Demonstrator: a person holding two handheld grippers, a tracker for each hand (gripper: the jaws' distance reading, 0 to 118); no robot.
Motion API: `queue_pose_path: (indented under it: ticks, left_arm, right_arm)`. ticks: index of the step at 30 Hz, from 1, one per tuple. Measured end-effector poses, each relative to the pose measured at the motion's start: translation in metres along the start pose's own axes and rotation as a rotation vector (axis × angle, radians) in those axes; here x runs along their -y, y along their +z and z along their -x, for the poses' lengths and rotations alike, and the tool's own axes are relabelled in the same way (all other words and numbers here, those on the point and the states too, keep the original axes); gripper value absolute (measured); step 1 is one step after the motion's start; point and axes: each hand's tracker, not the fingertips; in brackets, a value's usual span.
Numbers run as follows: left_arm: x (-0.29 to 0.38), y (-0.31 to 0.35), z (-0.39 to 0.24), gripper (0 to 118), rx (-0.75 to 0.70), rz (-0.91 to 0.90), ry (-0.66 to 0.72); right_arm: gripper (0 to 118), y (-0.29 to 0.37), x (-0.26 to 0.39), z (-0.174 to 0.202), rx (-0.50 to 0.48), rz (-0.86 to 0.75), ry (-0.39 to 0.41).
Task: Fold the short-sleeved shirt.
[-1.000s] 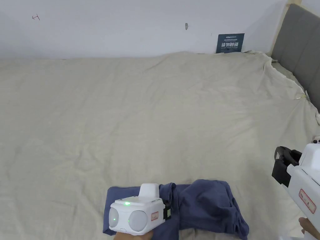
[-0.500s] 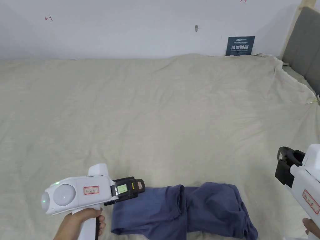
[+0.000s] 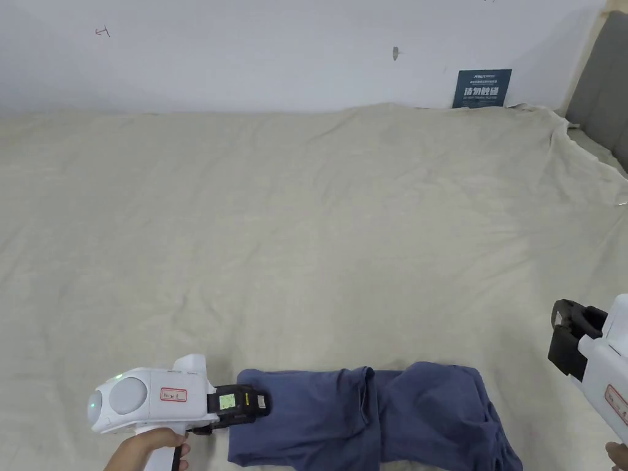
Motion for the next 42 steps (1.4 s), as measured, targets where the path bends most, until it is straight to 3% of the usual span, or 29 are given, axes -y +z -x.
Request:
queue_pose_path:
  ticks: [2, 3, 7, 10, 12, 20, 30, 35, 42]
  left_arm:
    - [0.001, -0.001, -0.001, 70, 0.018, -0.011, -0.002]
    - [0.001, 0.000, -0.002, 61, 0.035, -0.019, -0.007]
    - [0.005, -0.006, -0.011, 53, 0.038, -0.015, -0.007]
    - [0.004, -0.002, -0.006, 23, 0.034, -0.028, -0.006]
    - [0.007, 0.002, -0.009, 16, 0.051, -0.034, -0.003]
    - [-0.004, 0.030, -0.005, 12, 0.038, -0.061, -0.030]
    - [-0.016, 0.113, 0.025, 12, -0.112, -0.134, 0.004]
    - [-0.019, 0.125, -0.037, 12, -0.123, -0.136, -0.001]
    - [-0.032, 0.075, -0.110, 12, -0.014, -0.049, -0.147]
  right_arm:
    - [0, 0.000, 0.001, 0.000, 0.004, 0.006, 0.003]
    - [0, -0.001, 0.002, -0.001, 0.007, 0.008, 0.005]
    - [0, -0.003, 0.004, -0.002, 0.011, 0.019, 0.000]
    - [0, -0.005, 0.003, -0.002, 0.009, 0.021, 0.001]
    - [0, -0.006, 0.002, -0.002, 0.007, 0.019, 0.004]
    - [0, -0.009, -0.004, 0.002, -0.008, 0.009, 0.003]
    - [0, -0.010, -0.003, 0.004, -0.039, 0.006, 0.005]
    - [0, -0.010, -0.001, 0.002, -0.047, 0.001, -0.002]
    - [0, -0.002, -0.001, -0.003, -0.047, -0.013, -0.013]
